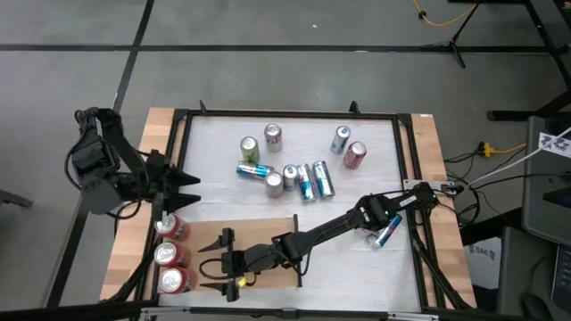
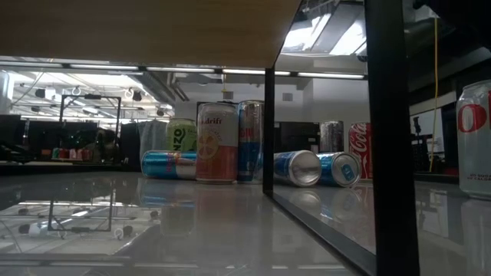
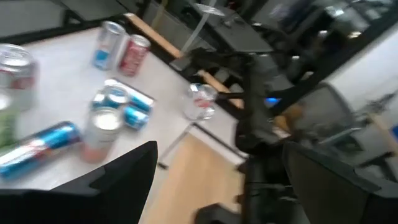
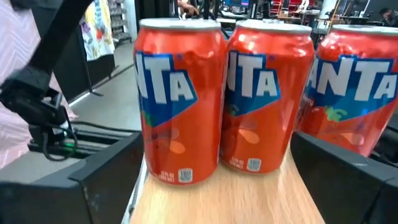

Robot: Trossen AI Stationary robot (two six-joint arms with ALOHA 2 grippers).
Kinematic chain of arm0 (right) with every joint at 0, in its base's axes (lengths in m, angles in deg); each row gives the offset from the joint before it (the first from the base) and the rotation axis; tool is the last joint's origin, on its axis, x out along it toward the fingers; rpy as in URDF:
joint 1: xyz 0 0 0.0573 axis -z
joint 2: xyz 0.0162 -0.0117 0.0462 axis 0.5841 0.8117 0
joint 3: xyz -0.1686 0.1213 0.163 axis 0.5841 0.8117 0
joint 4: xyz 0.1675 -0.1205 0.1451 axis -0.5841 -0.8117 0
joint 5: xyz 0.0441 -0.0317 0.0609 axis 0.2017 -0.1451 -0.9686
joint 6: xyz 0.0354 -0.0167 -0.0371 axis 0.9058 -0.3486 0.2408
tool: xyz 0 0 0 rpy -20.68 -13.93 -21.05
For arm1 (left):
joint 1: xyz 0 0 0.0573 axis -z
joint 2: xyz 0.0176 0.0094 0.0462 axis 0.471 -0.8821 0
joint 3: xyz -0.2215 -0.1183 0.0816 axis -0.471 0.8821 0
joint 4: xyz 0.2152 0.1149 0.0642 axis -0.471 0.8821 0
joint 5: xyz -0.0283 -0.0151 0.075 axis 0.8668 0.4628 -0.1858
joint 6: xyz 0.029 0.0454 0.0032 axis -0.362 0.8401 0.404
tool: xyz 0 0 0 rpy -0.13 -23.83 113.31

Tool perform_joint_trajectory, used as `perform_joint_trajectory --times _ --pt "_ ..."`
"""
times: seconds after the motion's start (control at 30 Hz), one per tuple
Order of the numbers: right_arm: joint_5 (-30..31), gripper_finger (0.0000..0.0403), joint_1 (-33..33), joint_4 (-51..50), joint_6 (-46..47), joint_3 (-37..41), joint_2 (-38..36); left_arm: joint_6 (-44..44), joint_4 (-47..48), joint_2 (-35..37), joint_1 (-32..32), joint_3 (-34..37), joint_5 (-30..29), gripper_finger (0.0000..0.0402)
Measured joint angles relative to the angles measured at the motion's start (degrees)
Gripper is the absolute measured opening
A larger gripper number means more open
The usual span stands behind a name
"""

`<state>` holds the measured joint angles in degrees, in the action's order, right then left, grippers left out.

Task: Place canned beverage on shelf
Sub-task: Put the orange soda can on the shelf aligned with the orange soda cans

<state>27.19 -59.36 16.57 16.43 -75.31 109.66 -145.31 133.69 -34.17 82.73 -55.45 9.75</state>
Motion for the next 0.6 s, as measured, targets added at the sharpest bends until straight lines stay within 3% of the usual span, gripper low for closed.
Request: perform_joint_trajectory --times 0.13,0.27,0.6 --pt "-0.5 0.0395 0.0 -4.8 -5.5 0.0 -2.3 10.4 -13.3 -1.3 -2.5 -0.1 3.7 0.0341" --pt "0.9 0.0395 0.0 -18.1 -8.9 -0.1 -8.2 15.5 -23.6 -3.3 -4.2 -0.1 9.4 0.0341" --pt "8.4 0.0395 -0.7 -56.5 -13.4 -0.1 -24.1 7.1 -29.3 -10.4 -5.2 -2.4 19.7 0.0340"
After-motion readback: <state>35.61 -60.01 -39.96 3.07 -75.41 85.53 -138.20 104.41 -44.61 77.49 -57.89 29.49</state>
